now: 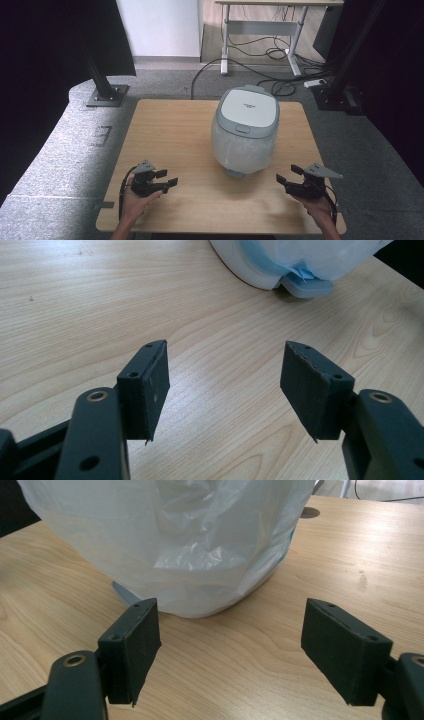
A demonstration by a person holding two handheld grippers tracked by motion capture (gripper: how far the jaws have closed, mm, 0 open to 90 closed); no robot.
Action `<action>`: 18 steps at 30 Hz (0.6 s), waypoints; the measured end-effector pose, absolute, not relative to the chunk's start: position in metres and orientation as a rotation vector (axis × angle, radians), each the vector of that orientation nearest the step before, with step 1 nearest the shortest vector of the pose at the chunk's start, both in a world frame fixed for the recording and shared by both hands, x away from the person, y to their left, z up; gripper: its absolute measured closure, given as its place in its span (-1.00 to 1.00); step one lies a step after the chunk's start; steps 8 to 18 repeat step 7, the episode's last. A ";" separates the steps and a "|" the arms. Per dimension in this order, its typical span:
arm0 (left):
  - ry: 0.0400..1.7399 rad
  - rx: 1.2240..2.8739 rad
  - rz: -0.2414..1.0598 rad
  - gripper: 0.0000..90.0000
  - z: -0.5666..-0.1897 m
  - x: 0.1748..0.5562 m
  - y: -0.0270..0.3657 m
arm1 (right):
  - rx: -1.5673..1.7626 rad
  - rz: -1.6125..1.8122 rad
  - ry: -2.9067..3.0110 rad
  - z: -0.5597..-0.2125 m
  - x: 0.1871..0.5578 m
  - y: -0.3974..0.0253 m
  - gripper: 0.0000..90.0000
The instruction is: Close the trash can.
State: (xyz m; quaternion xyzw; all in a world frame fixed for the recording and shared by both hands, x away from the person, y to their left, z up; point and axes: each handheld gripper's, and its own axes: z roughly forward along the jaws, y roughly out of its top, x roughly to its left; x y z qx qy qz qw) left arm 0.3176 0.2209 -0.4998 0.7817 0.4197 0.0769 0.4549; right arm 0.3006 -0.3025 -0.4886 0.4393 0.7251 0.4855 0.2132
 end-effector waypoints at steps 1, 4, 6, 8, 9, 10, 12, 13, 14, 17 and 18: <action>1.035 1.929 0.190 -0.19 -0.500 0.318 0.221 | 1.219 1.343 2.013 -0.489 0.302 -0.303 -0.49; 1.036 1.928 0.191 -0.20 -0.500 0.318 0.221 | 1.221 1.347 2.007 -0.487 0.303 -0.303 -0.49; 1.036 1.928 0.194 -0.20 -0.500 0.318 0.221 | 1.221 1.346 2.006 -0.487 0.304 -0.303 -0.49; 1.037 1.928 0.195 -0.20 -0.500 0.318 0.221 | 1.223 1.344 2.006 -0.487 0.304 -0.303 -0.49; 1.037 1.928 0.195 -0.20 -0.500 0.318 0.221 | 1.223 1.344 2.006 -0.487 0.304 -0.303 -0.49; 1.037 1.928 0.195 -0.20 -0.500 0.318 0.221 | 1.223 1.344 2.006 -0.487 0.304 -0.303 -0.49; 1.037 1.928 0.195 -0.20 -0.500 0.318 0.221 | 1.223 1.344 2.006 -0.487 0.304 -0.303 -0.49; 1.037 1.928 0.195 -0.20 -0.500 0.318 0.221 | 1.223 1.344 2.006 -0.487 0.304 -0.303 -0.49; 1.037 1.928 0.195 -0.20 -0.500 0.318 0.221 | 1.223 1.344 2.006 -0.487 0.304 -0.303 -0.49; 1.037 1.928 0.195 -0.20 -0.500 0.318 0.221 | 1.223 1.344 2.006 -0.487 0.304 -0.303 -0.49; 1.037 1.928 0.195 -0.20 -0.500 0.318 0.221 | 1.223 1.344 2.006 -0.487 0.304 -0.303 -0.49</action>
